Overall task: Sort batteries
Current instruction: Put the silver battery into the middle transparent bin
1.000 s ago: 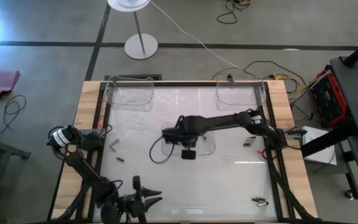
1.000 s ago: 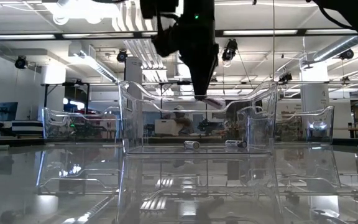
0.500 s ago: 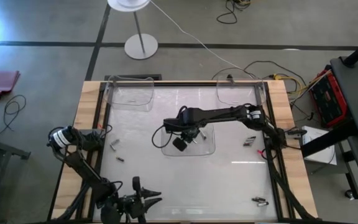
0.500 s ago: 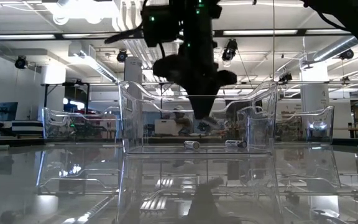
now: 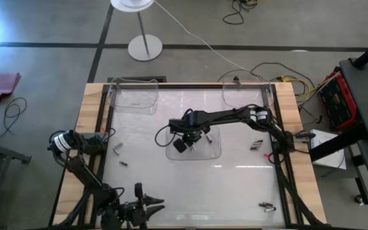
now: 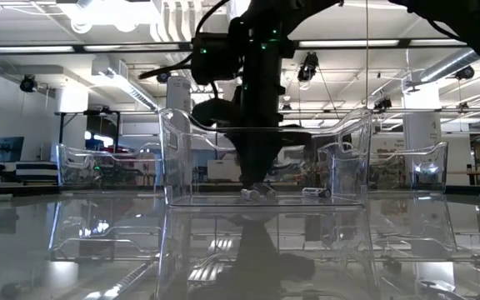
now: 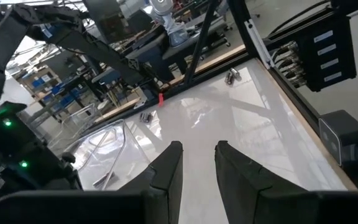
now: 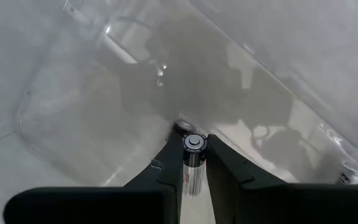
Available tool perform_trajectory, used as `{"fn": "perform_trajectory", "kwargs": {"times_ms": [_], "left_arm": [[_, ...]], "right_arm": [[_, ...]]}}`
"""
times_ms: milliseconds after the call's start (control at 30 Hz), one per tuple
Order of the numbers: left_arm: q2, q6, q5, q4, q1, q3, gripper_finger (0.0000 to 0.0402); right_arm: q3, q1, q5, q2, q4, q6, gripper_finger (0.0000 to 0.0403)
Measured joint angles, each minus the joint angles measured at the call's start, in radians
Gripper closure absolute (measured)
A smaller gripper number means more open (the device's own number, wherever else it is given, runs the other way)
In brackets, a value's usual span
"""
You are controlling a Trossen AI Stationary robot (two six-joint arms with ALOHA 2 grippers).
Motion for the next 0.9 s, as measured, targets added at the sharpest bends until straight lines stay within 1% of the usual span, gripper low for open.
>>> {"fn": "perform_trajectory", "kwargs": {"times_ms": [133,200,500,633,700,767,833,900], "left_arm": [[0.0,0.0,0.0,0.002,-0.001,0.0,0.0326],[0.0,0.0,0.0,0.002,-0.001,0.0,0.0326],[0.0,-0.001,0.0,0.002,-0.001,0.0,0.0326],[0.0,-0.008,0.0,0.002,0.001,0.0,0.0326],[0.0,-0.008,0.0,0.002,0.003,0.0,0.0326],[0.0,-0.008,0.0,0.001,0.003,0.0,0.0326],[0.0,-0.007,-0.001,0.002,0.003,0.0,0.0326],[0.0,-0.008,-0.002,0.001,0.005,0.0,0.0326]], "right_arm": [[-0.022,0.001,0.007,-0.002,0.005,-0.001,0.0362],[-0.023,0.002,0.007,-0.002,0.006,-0.002,0.0355],[-0.024,0.012,0.061,-0.002,0.021,-0.037,0.028],[0.036,0.031,0.055,-0.028,-0.003,-0.109,0.0253],[0.098,0.062,0.082,-0.073,-0.039,-0.15,0.0244],[0.158,0.114,0.141,-0.128,-0.079,-0.184,0.024],[0.193,0.183,0.209,-0.175,-0.097,-0.225,0.0238],[0.197,0.271,0.25,-0.218,-0.102,-0.264,0.0239]]}}
